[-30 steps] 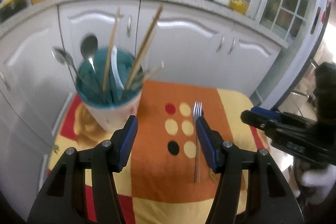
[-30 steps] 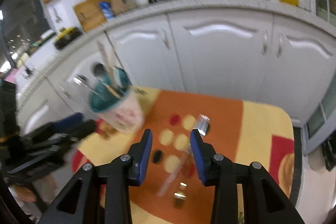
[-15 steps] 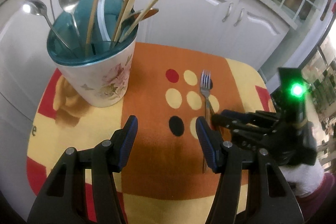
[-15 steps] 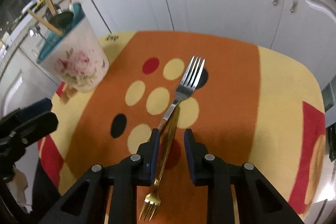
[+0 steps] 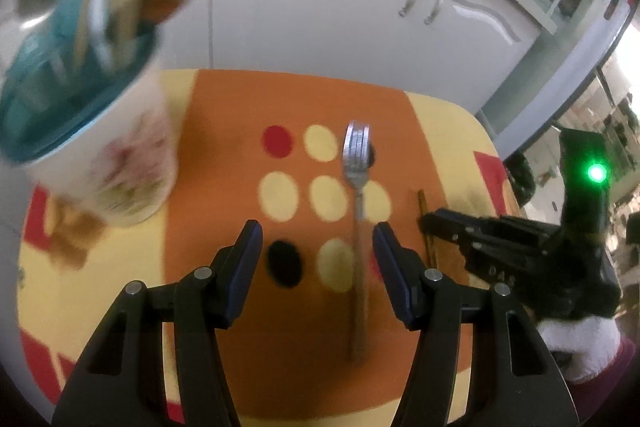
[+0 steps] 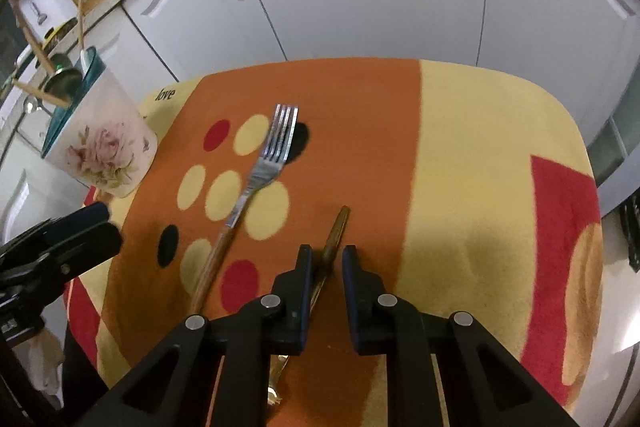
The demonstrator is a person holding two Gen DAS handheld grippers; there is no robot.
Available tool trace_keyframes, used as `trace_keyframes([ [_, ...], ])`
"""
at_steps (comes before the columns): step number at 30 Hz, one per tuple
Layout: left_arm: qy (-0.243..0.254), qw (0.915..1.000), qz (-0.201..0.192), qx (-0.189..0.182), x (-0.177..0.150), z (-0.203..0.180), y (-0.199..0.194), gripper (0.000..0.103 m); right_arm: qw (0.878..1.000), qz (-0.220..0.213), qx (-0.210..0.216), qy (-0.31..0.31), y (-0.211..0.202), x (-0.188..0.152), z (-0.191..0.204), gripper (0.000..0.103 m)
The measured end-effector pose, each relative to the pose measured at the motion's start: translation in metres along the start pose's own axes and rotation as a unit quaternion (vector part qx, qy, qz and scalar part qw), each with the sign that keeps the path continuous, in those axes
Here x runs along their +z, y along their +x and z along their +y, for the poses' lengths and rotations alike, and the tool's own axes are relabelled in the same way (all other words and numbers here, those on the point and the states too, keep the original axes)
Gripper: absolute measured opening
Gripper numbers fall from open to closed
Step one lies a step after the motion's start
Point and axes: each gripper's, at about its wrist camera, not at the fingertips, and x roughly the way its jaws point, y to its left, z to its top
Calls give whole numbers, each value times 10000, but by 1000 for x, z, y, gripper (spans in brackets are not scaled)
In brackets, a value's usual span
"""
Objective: Organize utensils
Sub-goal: 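Grasp the silver fork with the left tool while the right tool grasps the gold utensil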
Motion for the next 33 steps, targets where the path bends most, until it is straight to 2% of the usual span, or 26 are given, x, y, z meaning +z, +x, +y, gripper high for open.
trace_keyframes([
  [9,69,9995,294,-101,41,-15,51,56,9990,50,363,272,-5,-2,-11,14],
  [12,-20,9990,398,-215,53,-14,69,47,9983,102,478,311,0,-3,-12,15],
  [20,68,9985,454,-287,71,-12,100,44,9968,61,715,347,-2,-5,-22,15],
  [24,280,9986,337,-288,72,-19,104,44,9967,36,751,321,-2,-6,-22,15],
  [25,326,9985,334,-282,72,-22,106,36,9966,36,758,324,-3,-6,-23,15],
  [26,384,9984,339,-259,72,-24,107,20,9966,40,759,319,-3,-6,-24,15],
  [30,587,9973,348,-278,70,-30,107,18,9970,89,721,280,-7,-7,-23,15],
  [33,493,9976,373,-314,68,-24,102,18,9970,127,716,263,-5,-6,-20,16],
])
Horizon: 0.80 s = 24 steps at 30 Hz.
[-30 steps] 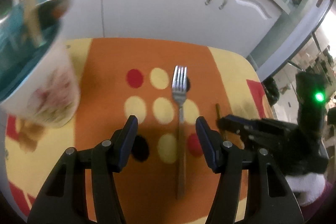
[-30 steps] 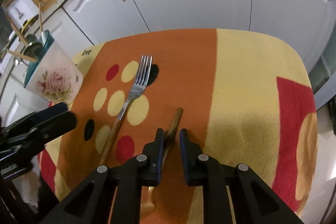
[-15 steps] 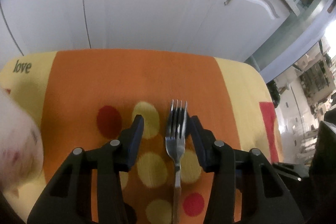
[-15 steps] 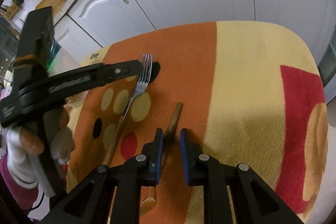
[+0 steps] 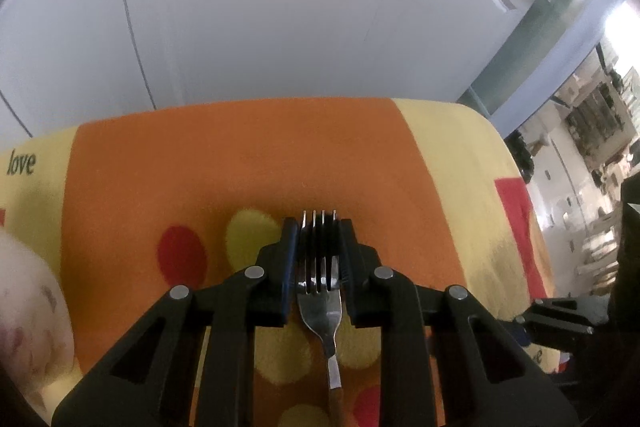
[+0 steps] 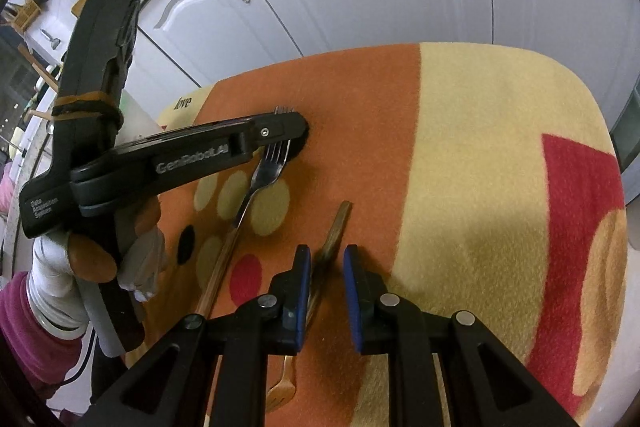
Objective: Organize utensils
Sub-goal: 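Grasp the silver fork with the left tool while the right tool grasps the gold utensil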
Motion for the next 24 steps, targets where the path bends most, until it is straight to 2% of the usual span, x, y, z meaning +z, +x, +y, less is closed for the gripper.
trace_keyframes([
  [3,-158,9998,-23,-101,-7,8,-10,18,10000,47,3,11,0,1,0,18],
  [7,-209,9997,27,95,-20,15,-15,18,10000,78,-13,-9,3,4,4,22],
  [13,-542,9985,-20,-76,-36,26,-33,18,9998,94,-157,-74,2,3,7,22],
  [17,-379,9992,-120,-40,-43,19,-47,18,9997,81,-195,-130,3,5,10,22],
  [18,-334,9993,-136,-2,-45,17,-50,18,9996,61,-214,-184,5,6,11,21],
  [20,-306,9994,-184,-5,-46,15,-57,18,9989,1,-358,-297,8,7,15,13],
  [24,-379,9985,-396,-59,-47,20,-81,18,9983,32,-407,-414,8,9,21,10],
])
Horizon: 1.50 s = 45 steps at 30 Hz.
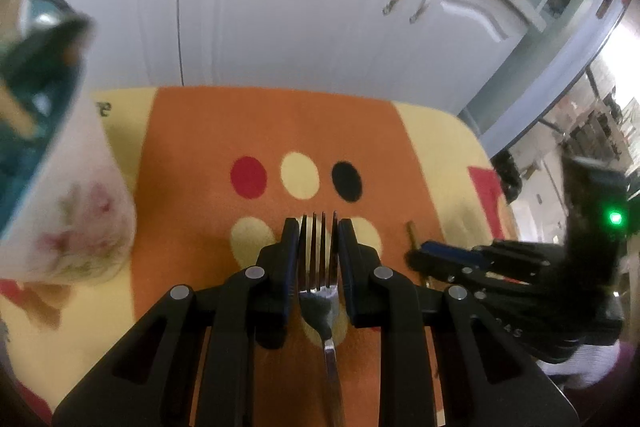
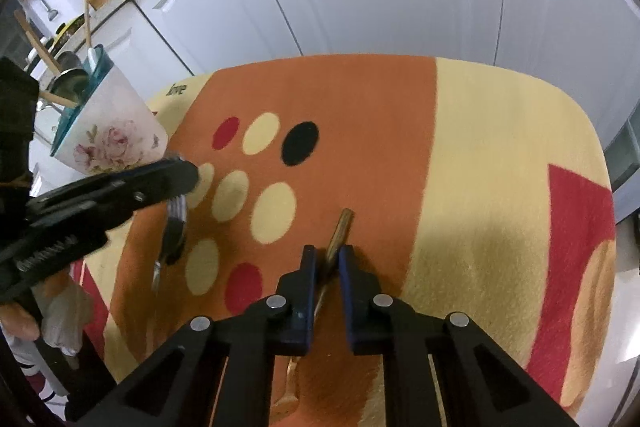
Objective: Organize utensils
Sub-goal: 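Grasp the silver fork with the left tool while the right tool grasps the gold utensil, then lift and carry the silver fork and gold utensil over the cup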
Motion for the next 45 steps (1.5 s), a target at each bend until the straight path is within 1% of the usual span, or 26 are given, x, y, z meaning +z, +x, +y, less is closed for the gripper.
trace_keyframes([
  [2,-30,10000,-89,-20,0,2,-11,18,10000,-29,79,-9,-3,-1,4,9],
  [6,-83,9995,-294,-45,-2,6,-36,18,9993,-218,307,7,-16,-2,12,7],
  [11,-104,9986,-511,-73,-4,8,-64,17,9976,-488,458,-161,-39,-3,27,7],
  [16,13,9970,-766,-104,-10,3,-91,17,9953,-729,534,-335,-59,-5,42,7],
  [25,135,9942,-1063,-83,-27,-7,-130,15,9939,-856,487,-488,-67,-11,60,7],
  [28,289,9930,-1141,-44,-33,-14,-137,13,9933,-923,495,-494,-72,-12,62,7],
  [33,338,9922,-1201,-39,-38,-19,-146,11,9925,-994,454,-542,-78,-14,66,7],
  [34,373,9920,-1207,-11,-38,-20,-146,2,9924,-1010,445,-551,-79,-14,66,7],
  [35,402,9921,-1188,25,-39,-21,-145,1,9922,-1027,433,-557,-81,-14,66,7],
  [38,337,9934,-1097,-7,-41,-22,-142,1,9919,-1063,421,-549,-83,-14,66,7],
  [45,304,9923,-1201,22,-38,-21,-155,1,9908,-1160,417,-557,-94,-14,65,7],
])
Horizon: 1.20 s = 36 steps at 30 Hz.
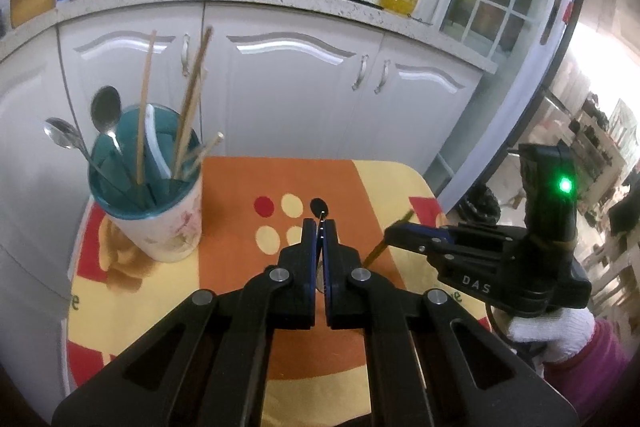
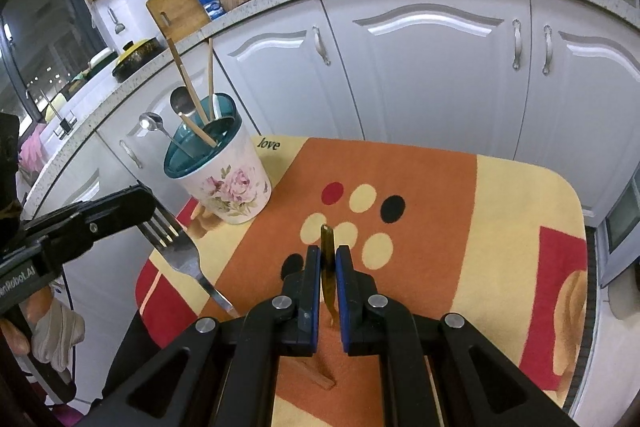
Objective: Organize utensils
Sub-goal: 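Lift and carry the silver fork and gold utensil over the cup, then drop the fork and gold utensil into the cup, opening both tools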
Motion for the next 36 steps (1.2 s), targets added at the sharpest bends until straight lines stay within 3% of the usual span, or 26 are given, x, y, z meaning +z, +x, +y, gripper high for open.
trace_keyframes([
  [9,-144,9988,-428,206,30,32,-46,1,9995,-193,98,-217,-18,20,15,7],
  [15,-308,9964,-734,307,56,63,-87,1,9972,-355,510,-421,-35,41,41,7],
  [22,-388,9882,-1175,900,92,106,-124,1,9898,-569,937,-915,-41,76,94,7],
  [30,-264,9761,-1367,1670,113,139,-110,1,9839,-674,1031,-1292,-16,107,145,7],
  [36,-135,9727,-1217,1970,113,153,-76,1,9838,-663,660,-1526,22,122,166,7],
])
